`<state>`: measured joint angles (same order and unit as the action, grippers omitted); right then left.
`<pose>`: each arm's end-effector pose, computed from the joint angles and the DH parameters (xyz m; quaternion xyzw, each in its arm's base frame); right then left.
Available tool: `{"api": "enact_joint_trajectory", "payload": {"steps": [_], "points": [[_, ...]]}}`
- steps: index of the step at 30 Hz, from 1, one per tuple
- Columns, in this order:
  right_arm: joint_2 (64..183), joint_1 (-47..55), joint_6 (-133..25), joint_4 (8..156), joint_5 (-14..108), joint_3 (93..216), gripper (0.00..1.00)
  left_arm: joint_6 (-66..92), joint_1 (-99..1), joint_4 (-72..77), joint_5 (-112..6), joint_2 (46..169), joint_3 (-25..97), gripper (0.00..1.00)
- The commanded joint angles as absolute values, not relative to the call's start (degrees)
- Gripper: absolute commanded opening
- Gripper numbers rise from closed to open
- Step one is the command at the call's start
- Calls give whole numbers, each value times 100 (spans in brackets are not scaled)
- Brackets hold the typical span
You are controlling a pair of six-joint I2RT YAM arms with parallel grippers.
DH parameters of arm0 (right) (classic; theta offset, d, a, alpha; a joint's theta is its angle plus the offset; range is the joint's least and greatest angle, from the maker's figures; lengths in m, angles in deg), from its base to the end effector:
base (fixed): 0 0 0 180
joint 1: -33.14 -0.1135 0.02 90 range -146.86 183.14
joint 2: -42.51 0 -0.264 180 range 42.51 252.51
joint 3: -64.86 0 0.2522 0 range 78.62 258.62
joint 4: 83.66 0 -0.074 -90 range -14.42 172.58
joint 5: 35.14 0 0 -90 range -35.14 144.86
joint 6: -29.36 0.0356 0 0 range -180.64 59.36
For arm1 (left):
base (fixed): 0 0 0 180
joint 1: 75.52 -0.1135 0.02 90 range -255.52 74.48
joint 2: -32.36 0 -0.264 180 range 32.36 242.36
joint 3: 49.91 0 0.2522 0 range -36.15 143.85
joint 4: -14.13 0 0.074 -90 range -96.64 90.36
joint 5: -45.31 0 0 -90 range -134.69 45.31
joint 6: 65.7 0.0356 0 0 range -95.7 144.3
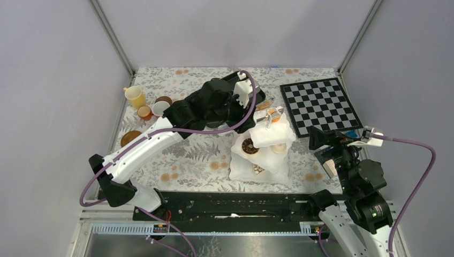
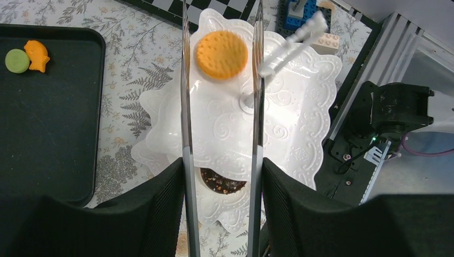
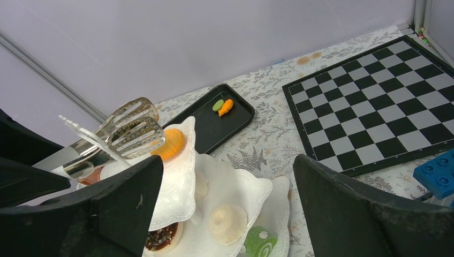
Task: Serve the afternoon tea
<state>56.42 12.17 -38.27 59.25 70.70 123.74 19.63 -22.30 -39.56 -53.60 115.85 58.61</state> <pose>0.0496 0.0086 0.3700 0.1118 0.6493 0.1917 0.7275 0.1838 -0.2551 0.4301 0.3887 0.7654 -0.3046 0.4127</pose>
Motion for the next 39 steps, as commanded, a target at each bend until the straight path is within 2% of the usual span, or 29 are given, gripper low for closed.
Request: {"api": "enact_joint_trajectory", "payload": {"steps": [1,7,13,17,21,24,28,32,36,39], "points": [[5649,1187,-3793,6067,7067,12482,98,2058,-2216,-3673,-5269,11236,5843,54],[5663,1187,-3753,6066,7059,12482,98,2130,-2216,-3699,-4997,11165,5843,56],[5715,1186,-3758,6068,7041,12501,98,2185,-2227,-3518,-3974,10808,5639,50],[5749,1187,-3731,6065,7020,12484,98,2312,-2324,-3304,-3593,10434,5310,50],[5792,1187,-3733,6065,6996,12512,98,2343,-2654,-3116,-2716,10126,4971,50],[5847,1187,-3744,6062,6990,12520,98,1933,-3470,-2750,-2157,10093,4672,49],[5966,1187,-3755,6117,6924,12448,98,1494,-4632,-1675,-2955,10359,4018,49],[6076,1187,-3719,6190,6911,12438,98,1693,-4971,-442,-3638,11144,3503,50],[6226,1187,-3778,6176,6959,12551,98,1517,-5192,-147,-4393,12315,3823,49],[6326,1187,-3791,6171,7012,12581,98,1567,-5222,-322,-5443,13272,4431,54]]}}
